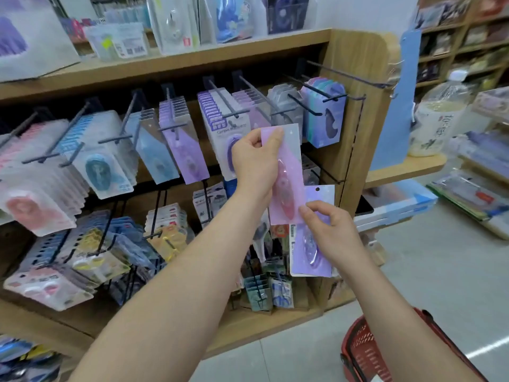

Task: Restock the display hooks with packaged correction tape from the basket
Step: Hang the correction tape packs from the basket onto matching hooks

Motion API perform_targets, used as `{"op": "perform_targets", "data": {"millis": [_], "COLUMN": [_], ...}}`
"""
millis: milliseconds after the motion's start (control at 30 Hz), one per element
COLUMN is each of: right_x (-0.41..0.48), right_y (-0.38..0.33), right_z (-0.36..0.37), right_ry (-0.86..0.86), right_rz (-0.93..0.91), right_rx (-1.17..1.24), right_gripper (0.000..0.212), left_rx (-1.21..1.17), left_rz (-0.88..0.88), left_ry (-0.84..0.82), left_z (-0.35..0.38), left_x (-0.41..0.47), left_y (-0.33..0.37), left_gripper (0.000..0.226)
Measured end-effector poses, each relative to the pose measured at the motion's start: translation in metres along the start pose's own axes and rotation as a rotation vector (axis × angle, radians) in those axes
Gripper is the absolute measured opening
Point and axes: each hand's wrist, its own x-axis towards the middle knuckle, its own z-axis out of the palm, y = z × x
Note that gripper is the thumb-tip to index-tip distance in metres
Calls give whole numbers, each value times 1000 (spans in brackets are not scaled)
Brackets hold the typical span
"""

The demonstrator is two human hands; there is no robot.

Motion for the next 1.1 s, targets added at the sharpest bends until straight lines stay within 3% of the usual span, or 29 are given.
{"op": "perform_targets", "data": {"millis": [167, 367, 533, 667, 833, 967, 1100], "right_x": [30, 46, 52, 55, 58, 64, 67], "right_y": [5, 11, 11, 10, 6, 10, 14], "right_z": [-6, -10, -10, -9, -6, -11, -25], "right_ry": [-24, -86, -78, -66, -49, -28, 15], "right_rz": [0, 0, 11, -14, -52, -4, 2], "right_rx": [30, -14, 37, 79, 103, 59, 6], "right_gripper": [21, 27, 26, 26, 25, 24, 32], "left_rx": [21, 24, 22, 291, 457, 452, 597], "left_rz": [58, 51, 50, 150, 24, -7, 31], "left_ry": [120, 105, 36, -99, -146, -147, -99], "left_z": [15, 22, 12, -8, -21, -21, -11], "left_x": [23, 37, 24, -11, -13, 1, 24], "left_y": [-11, -16, -16, -31, -43, -37, -35], "left_gripper": [7, 3, 21, 42, 73, 78, 76]}}
